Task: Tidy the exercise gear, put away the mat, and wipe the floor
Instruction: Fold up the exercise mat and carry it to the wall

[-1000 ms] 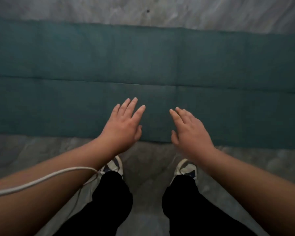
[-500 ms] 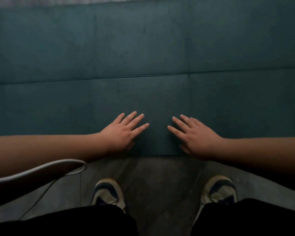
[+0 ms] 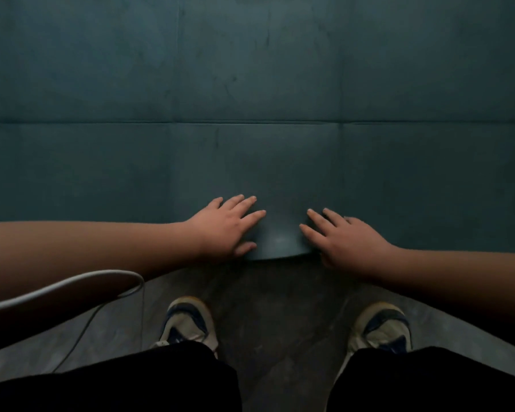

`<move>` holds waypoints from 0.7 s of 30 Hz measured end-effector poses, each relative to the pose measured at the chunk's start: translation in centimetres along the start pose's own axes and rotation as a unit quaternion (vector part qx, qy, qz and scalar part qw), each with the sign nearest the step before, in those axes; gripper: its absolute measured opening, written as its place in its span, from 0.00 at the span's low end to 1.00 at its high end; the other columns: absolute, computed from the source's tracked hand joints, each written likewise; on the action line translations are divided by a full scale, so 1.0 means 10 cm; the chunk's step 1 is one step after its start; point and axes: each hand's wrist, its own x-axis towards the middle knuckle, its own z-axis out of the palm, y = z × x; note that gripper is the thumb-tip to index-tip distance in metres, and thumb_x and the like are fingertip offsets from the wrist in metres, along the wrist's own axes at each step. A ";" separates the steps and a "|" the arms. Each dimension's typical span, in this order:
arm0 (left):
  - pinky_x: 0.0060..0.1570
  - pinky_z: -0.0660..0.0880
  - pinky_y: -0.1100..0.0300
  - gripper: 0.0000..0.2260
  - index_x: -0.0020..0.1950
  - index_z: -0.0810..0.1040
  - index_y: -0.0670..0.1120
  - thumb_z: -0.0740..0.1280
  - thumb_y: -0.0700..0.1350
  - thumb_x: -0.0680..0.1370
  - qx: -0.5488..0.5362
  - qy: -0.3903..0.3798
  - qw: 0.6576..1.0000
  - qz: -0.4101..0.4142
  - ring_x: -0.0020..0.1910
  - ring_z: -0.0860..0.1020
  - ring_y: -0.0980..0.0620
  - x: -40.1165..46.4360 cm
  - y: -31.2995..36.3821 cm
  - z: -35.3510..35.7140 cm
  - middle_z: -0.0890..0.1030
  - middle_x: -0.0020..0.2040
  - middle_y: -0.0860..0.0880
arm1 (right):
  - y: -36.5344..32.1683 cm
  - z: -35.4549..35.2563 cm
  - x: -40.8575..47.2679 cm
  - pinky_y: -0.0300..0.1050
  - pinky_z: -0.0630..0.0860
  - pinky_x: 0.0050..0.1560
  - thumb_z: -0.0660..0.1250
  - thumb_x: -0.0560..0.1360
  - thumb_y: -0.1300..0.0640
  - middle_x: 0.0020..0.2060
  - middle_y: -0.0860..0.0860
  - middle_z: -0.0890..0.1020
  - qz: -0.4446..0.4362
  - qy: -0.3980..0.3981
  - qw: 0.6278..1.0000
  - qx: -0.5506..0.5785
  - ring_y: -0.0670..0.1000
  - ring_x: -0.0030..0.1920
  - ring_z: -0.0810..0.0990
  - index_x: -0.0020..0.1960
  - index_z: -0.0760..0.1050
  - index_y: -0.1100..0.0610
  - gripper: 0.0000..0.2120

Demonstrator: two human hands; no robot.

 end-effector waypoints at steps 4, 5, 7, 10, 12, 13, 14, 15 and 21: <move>0.71 0.64 0.49 0.34 0.81 0.51 0.51 0.56 0.64 0.79 0.007 0.063 0.997 0.033 0.75 0.64 0.44 -0.14 0.17 -0.10 0.63 0.78 0.46 | 0.00 -0.22 -0.08 0.56 0.76 0.57 0.50 0.76 0.56 0.75 0.62 0.64 -0.020 0.086 0.996 -0.013 0.63 0.65 0.76 0.78 0.54 0.52 0.30; 0.69 0.67 0.50 0.34 0.80 0.52 0.50 0.59 0.60 0.78 0.013 0.071 0.997 0.039 0.72 0.68 0.45 -0.17 0.20 -0.10 0.66 0.76 0.46 | 0.01 -0.26 -0.08 0.55 0.77 0.52 0.51 0.74 0.56 0.73 0.62 0.69 -0.025 0.118 0.993 -0.018 0.63 0.60 0.80 0.77 0.57 0.53 0.30; 0.58 0.76 0.50 0.31 0.78 0.58 0.48 0.62 0.51 0.76 0.027 0.113 0.992 0.051 0.63 0.77 0.44 -0.19 0.18 -0.14 0.75 0.69 0.46 | 0.06 -0.37 -0.09 0.53 0.78 0.47 0.52 0.73 0.57 0.69 0.62 0.74 -0.029 0.179 0.983 -0.021 0.61 0.55 0.82 0.76 0.64 0.55 0.30; 0.35 0.78 0.53 0.22 0.67 0.67 0.49 0.57 0.47 0.73 -0.006 0.228 0.973 0.027 0.45 0.83 0.42 -0.24 0.05 -0.38 0.83 0.52 0.46 | 0.14 -0.66 -0.12 0.52 0.76 0.48 0.54 0.74 0.58 0.67 0.59 0.76 -0.015 0.257 0.966 -0.020 0.60 0.55 0.82 0.76 0.65 0.54 0.29; 0.29 0.73 0.55 0.20 0.63 0.71 0.48 0.55 0.47 0.72 -0.021 0.281 0.959 -0.001 0.39 0.82 0.42 -0.29 -0.05 -0.59 0.83 0.46 0.46 | 0.19 -0.85 -0.15 0.54 0.74 0.51 0.54 0.76 0.59 0.68 0.58 0.75 0.004 0.298 0.954 -0.031 0.60 0.58 0.79 0.77 0.64 0.53 0.29; 0.28 0.71 0.55 0.19 0.62 0.73 0.47 0.56 0.46 0.73 -0.016 0.300 0.954 -0.014 0.38 0.81 0.42 -0.32 -0.09 -0.69 0.82 0.45 0.46 | 0.20 -0.95 -0.16 0.56 0.72 0.53 0.54 0.77 0.59 0.70 0.58 0.74 0.011 0.328 0.944 -0.041 0.61 0.61 0.78 0.77 0.64 0.52 0.28; 0.28 0.71 0.55 0.18 0.62 0.74 0.47 0.58 0.45 0.73 -0.007 0.319 0.947 -0.026 0.37 0.81 0.41 -0.34 -0.14 -0.79 0.82 0.44 0.46 | 0.20 -1.05 -0.18 0.58 0.71 0.55 0.53 0.78 0.60 0.71 0.59 0.72 0.011 0.362 0.931 -0.053 0.61 0.64 0.76 0.76 0.65 0.52 0.27; 0.29 0.70 0.55 0.18 0.62 0.75 0.47 0.60 0.44 0.73 0.003 0.335 0.942 -0.038 0.37 0.81 0.41 -0.34 -0.19 -0.90 0.82 0.44 0.46 | 0.19 -1.14 -0.18 0.61 0.70 0.59 0.51 0.80 0.61 0.73 0.59 0.70 0.004 0.394 0.917 -0.066 0.61 0.67 0.74 0.76 0.65 0.52 0.25; 0.43 0.69 0.50 0.15 0.64 0.75 0.47 0.64 0.44 0.77 0.062 0.433 0.891 -0.118 0.43 0.79 0.41 -0.27 -0.50 -1.49 0.81 0.47 0.47 | 0.03 -1.42 -0.23 0.71 0.53 0.73 0.54 0.81 0.59 0.78 0.56 0.60 -0.091 0.438 0.889 -0.101 0.59 0.79 0.55 0.78 0.61 0.54 0.26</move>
